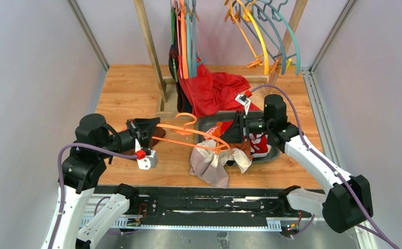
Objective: Remove the underwear clipped to the hanger
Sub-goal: Remove the underwear from the hanger.
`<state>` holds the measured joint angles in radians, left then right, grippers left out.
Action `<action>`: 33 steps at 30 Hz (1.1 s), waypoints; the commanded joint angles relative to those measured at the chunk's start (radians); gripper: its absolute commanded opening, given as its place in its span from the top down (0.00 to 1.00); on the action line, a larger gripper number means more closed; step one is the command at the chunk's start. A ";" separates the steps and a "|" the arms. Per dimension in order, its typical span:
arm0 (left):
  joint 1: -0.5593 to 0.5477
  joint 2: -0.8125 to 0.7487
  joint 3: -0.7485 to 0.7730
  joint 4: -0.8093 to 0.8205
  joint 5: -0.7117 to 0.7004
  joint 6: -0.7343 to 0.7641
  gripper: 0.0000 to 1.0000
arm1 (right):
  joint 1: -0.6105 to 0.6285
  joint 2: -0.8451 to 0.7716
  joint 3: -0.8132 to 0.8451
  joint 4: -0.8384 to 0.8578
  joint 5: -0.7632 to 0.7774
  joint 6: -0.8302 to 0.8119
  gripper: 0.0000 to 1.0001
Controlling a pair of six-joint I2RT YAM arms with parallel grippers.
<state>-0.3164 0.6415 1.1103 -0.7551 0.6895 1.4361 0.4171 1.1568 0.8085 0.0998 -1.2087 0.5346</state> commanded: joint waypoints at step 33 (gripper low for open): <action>-0.001 -0.002 -0.029 0.114 -0.079 -0.043 1.00 | 0.021 -0.017 0.069 -0.135 0.019 -0.133 0.76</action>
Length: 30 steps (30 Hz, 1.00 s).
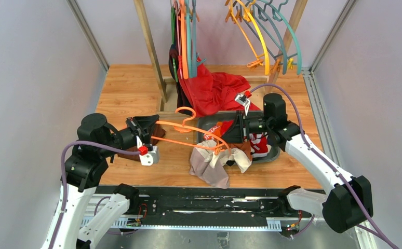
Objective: Remove the underwear clipped to the hanger
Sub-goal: Remove the underwear from the hanger.
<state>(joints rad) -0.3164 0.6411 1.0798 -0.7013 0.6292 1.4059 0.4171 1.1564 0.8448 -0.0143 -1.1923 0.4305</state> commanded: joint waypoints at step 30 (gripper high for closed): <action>-0.001 -0.003 -0.020 0.091 -0.029 -0.022 1.00 | 0.043 -0.004 0.060 -0.128 0.058 -0.110 0.36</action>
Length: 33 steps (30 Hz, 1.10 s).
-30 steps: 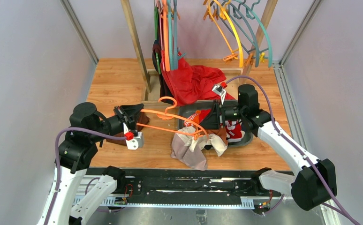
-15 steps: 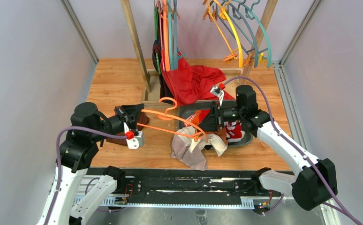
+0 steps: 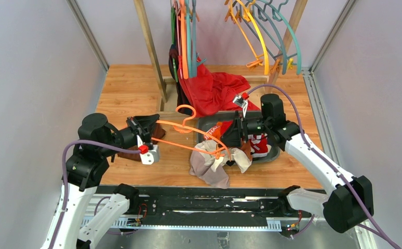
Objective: Remove the underwear clipped to the hanger
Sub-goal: Remove the underwear from the hanger.
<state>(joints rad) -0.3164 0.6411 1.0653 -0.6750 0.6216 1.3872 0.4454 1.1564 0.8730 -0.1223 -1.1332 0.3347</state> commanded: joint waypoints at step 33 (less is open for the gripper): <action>-0.004 -0.042 -0.153 0.300 -0.019 0.096 1.00 | 0.011 -0.017 -0.122 0.221 -0.014 0.213 0.42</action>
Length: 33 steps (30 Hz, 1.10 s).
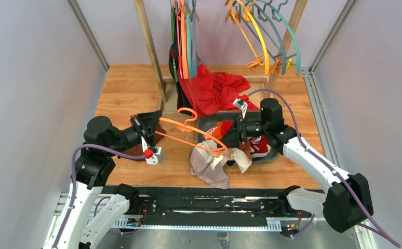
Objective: Remove the underwear clipped to the hanger
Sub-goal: Remove the underwear from the hanger.
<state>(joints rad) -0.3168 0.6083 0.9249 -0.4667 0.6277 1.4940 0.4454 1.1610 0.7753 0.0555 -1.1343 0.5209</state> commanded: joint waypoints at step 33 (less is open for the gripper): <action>-0.004 -0.018 -0.079 0.176 -0.083 -0.045 1.00 | -0.013 -0.027 0.063 -0.037 0.024 -0.028 0.99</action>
<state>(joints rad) -0.3168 0.6022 0.8555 -0.3599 0.5602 1.4715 0.4412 1.1336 0.7773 0.0734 -1.1225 0.5446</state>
